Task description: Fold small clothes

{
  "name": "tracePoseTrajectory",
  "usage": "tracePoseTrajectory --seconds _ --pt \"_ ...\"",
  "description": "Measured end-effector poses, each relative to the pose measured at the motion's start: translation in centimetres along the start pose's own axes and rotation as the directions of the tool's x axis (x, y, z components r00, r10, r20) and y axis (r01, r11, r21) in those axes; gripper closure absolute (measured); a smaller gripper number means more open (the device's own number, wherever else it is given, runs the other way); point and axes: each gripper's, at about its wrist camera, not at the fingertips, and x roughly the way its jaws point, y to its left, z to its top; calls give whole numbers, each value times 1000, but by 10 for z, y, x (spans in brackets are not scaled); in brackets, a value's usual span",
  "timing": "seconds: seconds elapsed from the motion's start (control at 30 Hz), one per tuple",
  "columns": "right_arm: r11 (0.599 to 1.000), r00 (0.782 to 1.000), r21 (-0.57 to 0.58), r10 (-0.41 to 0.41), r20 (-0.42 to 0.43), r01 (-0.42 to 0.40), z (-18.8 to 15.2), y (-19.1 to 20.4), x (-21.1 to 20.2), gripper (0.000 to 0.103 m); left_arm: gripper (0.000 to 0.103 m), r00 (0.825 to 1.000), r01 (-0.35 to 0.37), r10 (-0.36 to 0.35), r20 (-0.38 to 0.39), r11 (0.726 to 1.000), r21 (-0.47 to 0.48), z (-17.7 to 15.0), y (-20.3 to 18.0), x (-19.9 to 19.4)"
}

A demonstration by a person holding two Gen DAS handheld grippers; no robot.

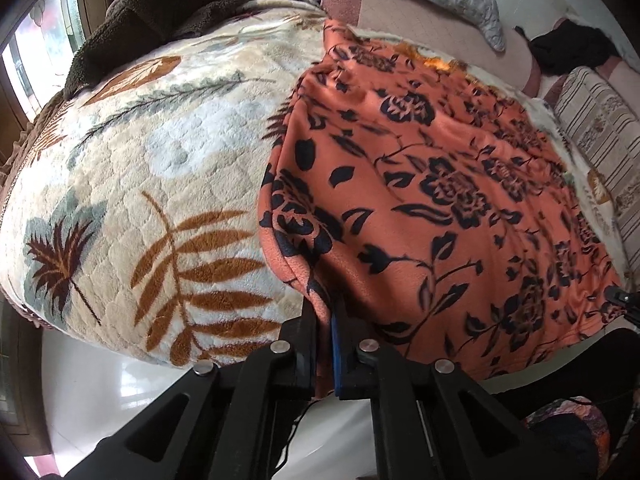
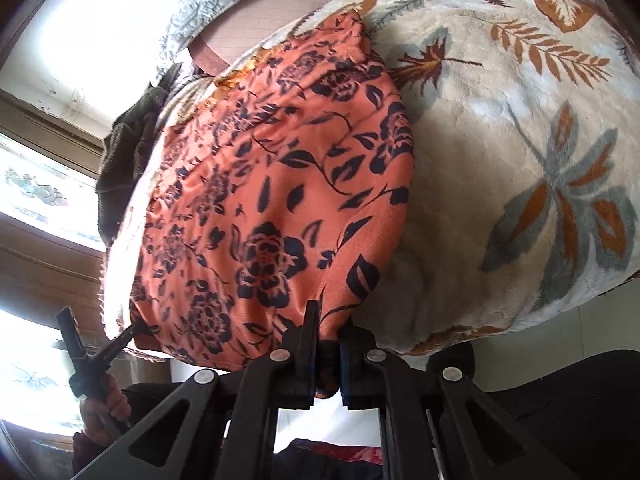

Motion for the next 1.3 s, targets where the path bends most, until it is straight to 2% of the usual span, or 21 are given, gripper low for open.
tracePoseTrajectory --seconds 0.13,0.3,0.5,0.67,0.8,0.97,1.13,1.3 --pt "996 995 7 88 43 -88 12 10 -23 95 98 991 113 -110 73 992 -48 17 6 -38" --pt "985 974 -30 170 151 -168 42 34 -71 95 98 962 224 -205 180 970 -91 53 15 -83" --pt "978 937 -56 211 278 -203 88 57 -115 95 98 933 285 -259 252 956 -73 108 13 -111" --pt "977 921 -33 208 329 -209 131 64 -116 95 98 926 295 -269 264 953 -62 153 13 -110" --pt "974 916 19 205 346 -225 170 54 -102 95 98 933 293 -263 246 952 -93 191 19 -90" --pt "965 915 121 173 366 -231 227 24 -69 95 98 951 247 -219 216 962 -112 248 20 -45" --pt "948 928 239 115 354 -208 291 -15 -11 95 98 974 199 -177 142 966 -163 301 23 35" --pt "919 929 344 59 367 -194 341 -64 49 97 97 983 180 -171 58 957 -225 337 28 123"
